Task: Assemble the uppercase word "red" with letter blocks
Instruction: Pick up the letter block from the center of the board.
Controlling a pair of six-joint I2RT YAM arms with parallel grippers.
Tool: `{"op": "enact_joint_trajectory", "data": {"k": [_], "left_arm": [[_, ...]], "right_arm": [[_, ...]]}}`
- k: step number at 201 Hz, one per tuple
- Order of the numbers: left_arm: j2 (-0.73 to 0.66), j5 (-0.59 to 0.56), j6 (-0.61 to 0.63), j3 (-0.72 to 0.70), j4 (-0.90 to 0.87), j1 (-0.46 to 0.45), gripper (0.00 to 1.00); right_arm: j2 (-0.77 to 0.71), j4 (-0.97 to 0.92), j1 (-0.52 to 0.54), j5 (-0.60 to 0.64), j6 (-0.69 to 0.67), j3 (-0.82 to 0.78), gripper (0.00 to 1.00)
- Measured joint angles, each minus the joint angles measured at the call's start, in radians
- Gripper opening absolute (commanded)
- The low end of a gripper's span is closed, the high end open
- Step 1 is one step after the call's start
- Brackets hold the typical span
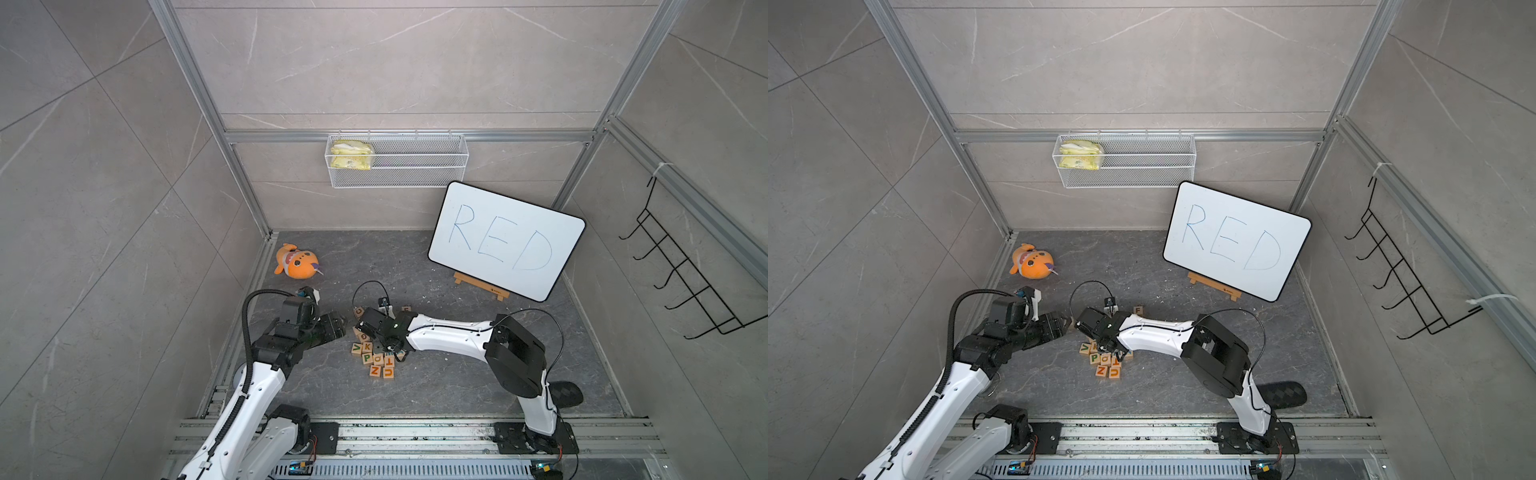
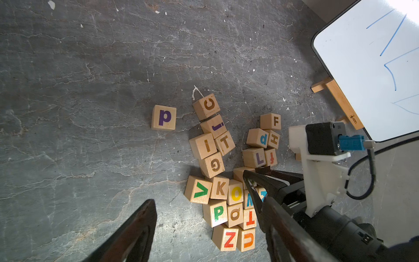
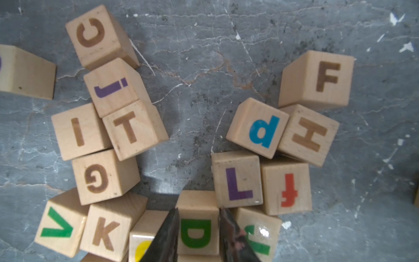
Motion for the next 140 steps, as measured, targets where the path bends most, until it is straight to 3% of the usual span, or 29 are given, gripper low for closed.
{"op": "enact_joint_trajectory", "data": {"k": [140], "left_arm": [[-0.008,0.009,0.0,0.0,0.018,0.0,0.77]], "right_arm": [[0.0,0.007,0.001,-0.031,0.027,-0.003,0.38]]}}
